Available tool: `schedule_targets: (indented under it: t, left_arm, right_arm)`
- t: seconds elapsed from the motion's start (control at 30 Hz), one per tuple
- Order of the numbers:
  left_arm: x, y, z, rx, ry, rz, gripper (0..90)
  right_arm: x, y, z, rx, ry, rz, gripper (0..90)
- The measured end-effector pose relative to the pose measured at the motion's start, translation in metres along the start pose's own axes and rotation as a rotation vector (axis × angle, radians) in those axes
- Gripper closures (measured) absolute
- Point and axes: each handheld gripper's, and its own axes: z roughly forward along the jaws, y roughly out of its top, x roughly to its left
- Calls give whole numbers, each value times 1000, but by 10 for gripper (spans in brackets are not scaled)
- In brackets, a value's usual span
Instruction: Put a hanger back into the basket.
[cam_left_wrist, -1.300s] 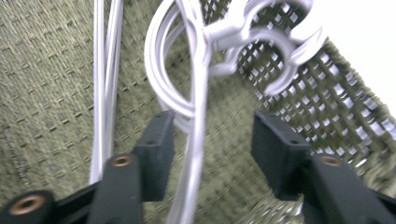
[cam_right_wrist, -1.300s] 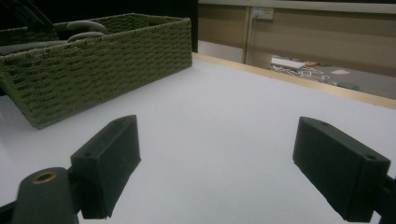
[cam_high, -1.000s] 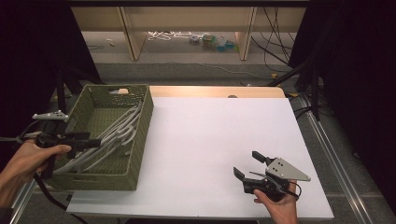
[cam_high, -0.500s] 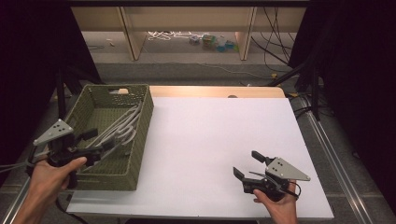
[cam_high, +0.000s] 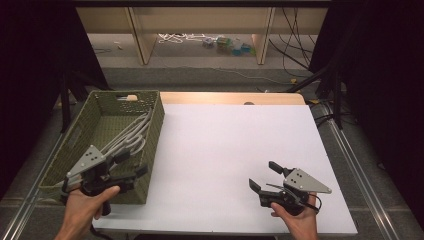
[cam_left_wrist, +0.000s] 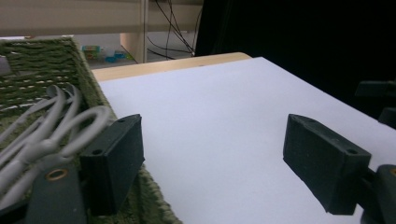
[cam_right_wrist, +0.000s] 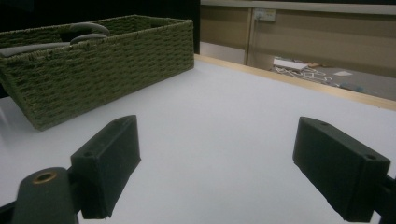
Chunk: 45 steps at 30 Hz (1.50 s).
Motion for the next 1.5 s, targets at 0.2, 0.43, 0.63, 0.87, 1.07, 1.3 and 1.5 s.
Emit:
schedule_targets:
  t: [0.2,0.43,0.63,0.87,1.07,1.3,1.5]
  left_arm:
    - [-9,-13,12,8,-19,29,200]
    - [-14,-19,17,-26,-28,11,194]
    - [-16,-27,23,-55,-22,7,184]
    - [-19,-39,27,-76,-16,26,187]
    - [-25,-46,29,-104,5,94,179]
    - [-37,-49,24,-117,-13,83,185]
    - [-49,-52,25,-105,-50,112,183]
  right_arm:
    - [0,0,-1,10,-3,0,156]
    - [1,0,-1,16,3,13,156]
    - [1,1,-1,6,2,-5,156]
    - [5,2,-1,19,19,4,156]
    - [5,1,0,7,9,-13,156]
    - [7,2,0,18,11,-22,156]
    - [8,1,-1,21,8,-21,156]
